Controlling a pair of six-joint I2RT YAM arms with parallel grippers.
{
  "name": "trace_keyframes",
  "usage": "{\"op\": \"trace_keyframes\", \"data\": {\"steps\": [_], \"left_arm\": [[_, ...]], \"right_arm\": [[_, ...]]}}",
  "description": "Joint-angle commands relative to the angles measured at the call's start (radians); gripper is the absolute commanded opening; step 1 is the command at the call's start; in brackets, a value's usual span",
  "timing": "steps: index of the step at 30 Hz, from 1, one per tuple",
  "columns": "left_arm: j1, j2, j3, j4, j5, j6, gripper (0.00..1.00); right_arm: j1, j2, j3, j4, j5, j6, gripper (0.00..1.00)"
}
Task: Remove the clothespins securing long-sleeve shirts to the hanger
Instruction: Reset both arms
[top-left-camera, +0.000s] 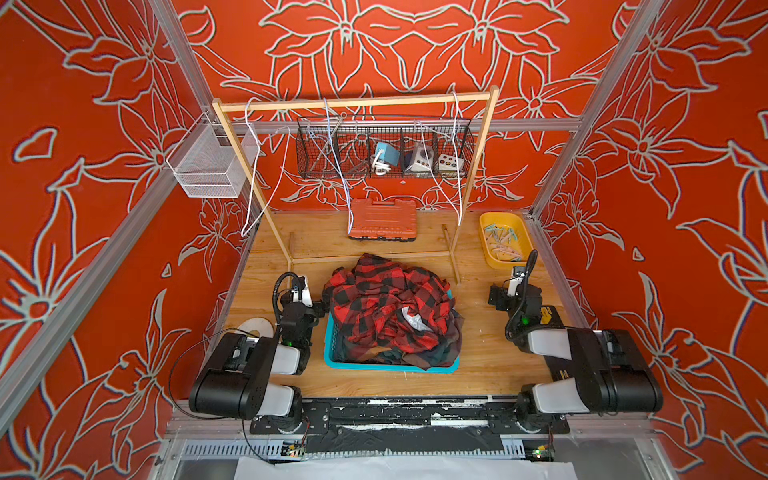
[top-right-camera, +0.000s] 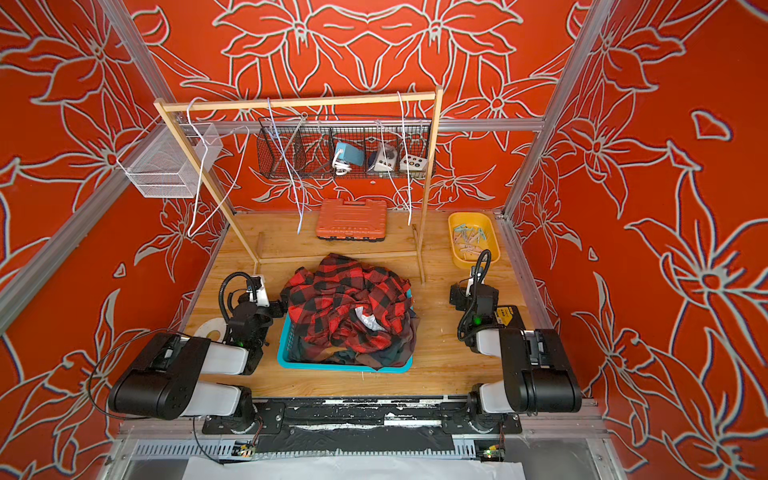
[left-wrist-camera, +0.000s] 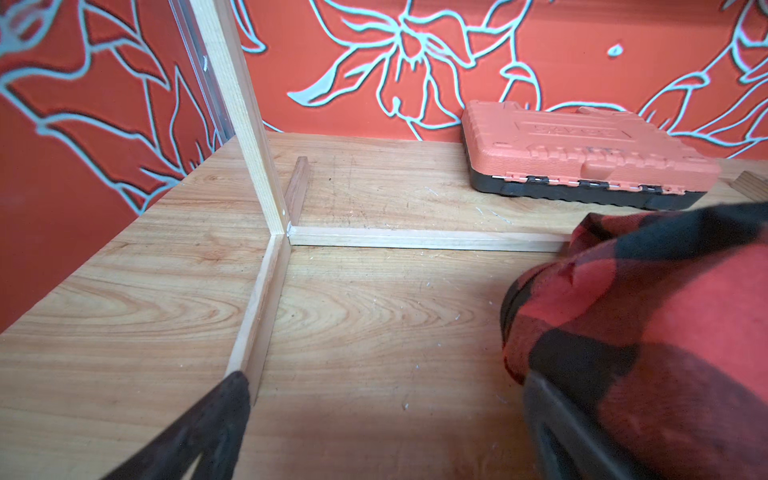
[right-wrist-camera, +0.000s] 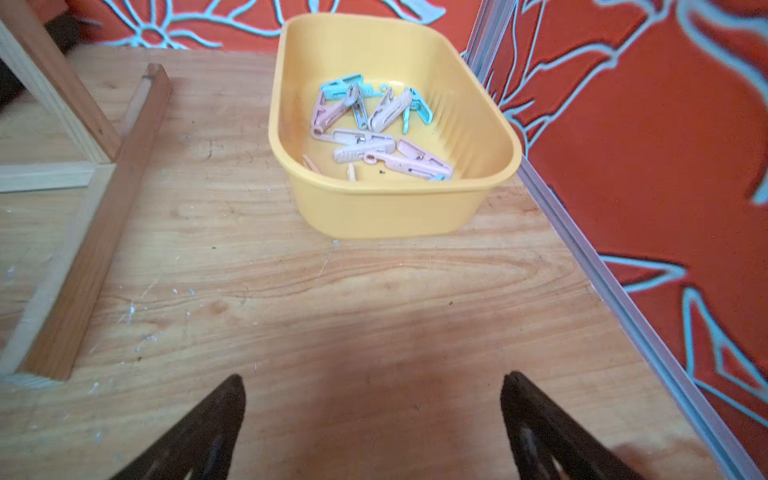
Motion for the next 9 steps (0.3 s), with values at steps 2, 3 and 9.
{"op": "trace_keyframes", "data": {"steps": [2, 3, 9], "left_arm": [[-0.009, 0.002, 0.014, 0.047, 0.02, 0.006, 0.98], [-0.009, 0.003, 0.013, 0.047, 0.02, 0.006, 0.98], [-0.009, 0.003, 0.012, 0.047, 0.02, 0.006, 0.98]], "right_arm": [[0.015, -0.008, 0.013, 0.046, 0.001, -0.044, 0.98], [0.016, -0.007, 0.019, 0.034, 0.004, -0.041, 0.98], [0.016, -0.009, 0.019, 0.036, -0.015, -0.051, 0.98]]}}
